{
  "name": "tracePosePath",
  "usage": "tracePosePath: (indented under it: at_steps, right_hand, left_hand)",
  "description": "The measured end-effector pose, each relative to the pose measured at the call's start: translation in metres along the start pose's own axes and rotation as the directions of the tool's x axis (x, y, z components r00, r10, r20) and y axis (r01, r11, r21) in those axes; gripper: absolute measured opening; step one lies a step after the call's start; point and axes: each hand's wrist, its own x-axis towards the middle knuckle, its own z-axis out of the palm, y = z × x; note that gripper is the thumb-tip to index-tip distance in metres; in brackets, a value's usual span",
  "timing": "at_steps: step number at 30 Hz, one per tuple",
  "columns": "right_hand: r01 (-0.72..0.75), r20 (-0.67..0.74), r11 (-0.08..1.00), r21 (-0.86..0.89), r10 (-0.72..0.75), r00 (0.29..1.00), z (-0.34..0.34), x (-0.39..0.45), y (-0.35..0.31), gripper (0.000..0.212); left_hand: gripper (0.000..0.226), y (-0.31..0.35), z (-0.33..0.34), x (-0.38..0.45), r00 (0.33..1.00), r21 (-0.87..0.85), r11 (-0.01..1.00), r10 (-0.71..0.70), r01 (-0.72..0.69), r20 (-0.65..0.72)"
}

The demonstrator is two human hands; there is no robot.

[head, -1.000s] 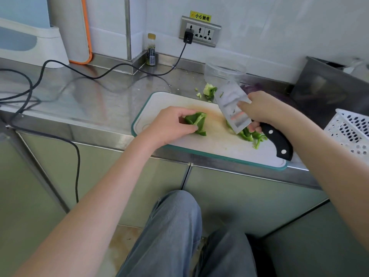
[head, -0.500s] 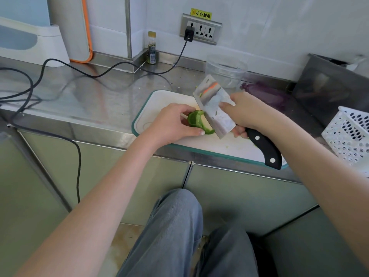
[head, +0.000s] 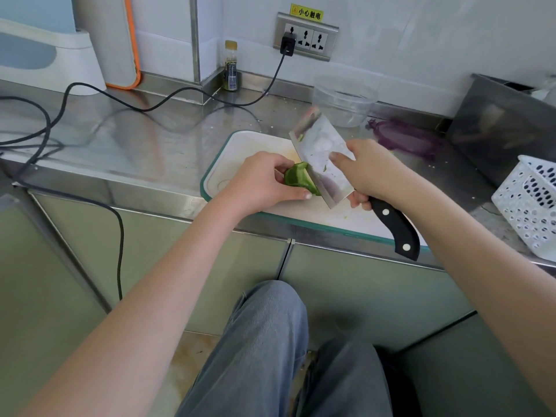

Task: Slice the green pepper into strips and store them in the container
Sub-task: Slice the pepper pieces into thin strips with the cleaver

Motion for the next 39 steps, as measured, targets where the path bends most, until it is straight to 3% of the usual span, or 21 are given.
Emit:
tracePosePath:
  at_steps: [6,17,20,31,39]
  right_hand:
    - [0.076,-0.046,0.995,-0.067,-0.079,0.996,-0.003,0.001,-0.002,0.038]
    - [0.065,-0.037,0.986,-0.154,-0.071,0.997,0.000,0.002,-0.005,0.025]
    - [0.076,-0.035,0.977,-0.198,-0.085,0.996,0.001,0.004,-0.006,0.016]
    - [0.110,-0.015,0.935,-0.338,-0.122,0.992,0.012,0.009,-0.005,0.014]
    - [0.189,-0.016,0.892,-0.411,-0.215,0.977,0.016,0.019,-0.007,0.016]
  left_hand:
    - [0.031,-0.001,0.001,0.001,1.000,0.025,1.000,0.011,-0.012,0.027]
    - [0.013,-0.004,0.001,0.004,0.998,0.045,0.999,0.027,-0.029,0.050]
    - [0.019,-0.007,0.002,0.006,0.999,0.040,0.999,0.021,-0.023,0.049]
    - [0.024,-0.009,0.003,0.007,0.998,0.043,0.999,0.027,-0.029,0.048]
    - [0.034,-0.003,0.003,0.002,0.999,0.051,0.999,0.013,-0.012,-0.034]
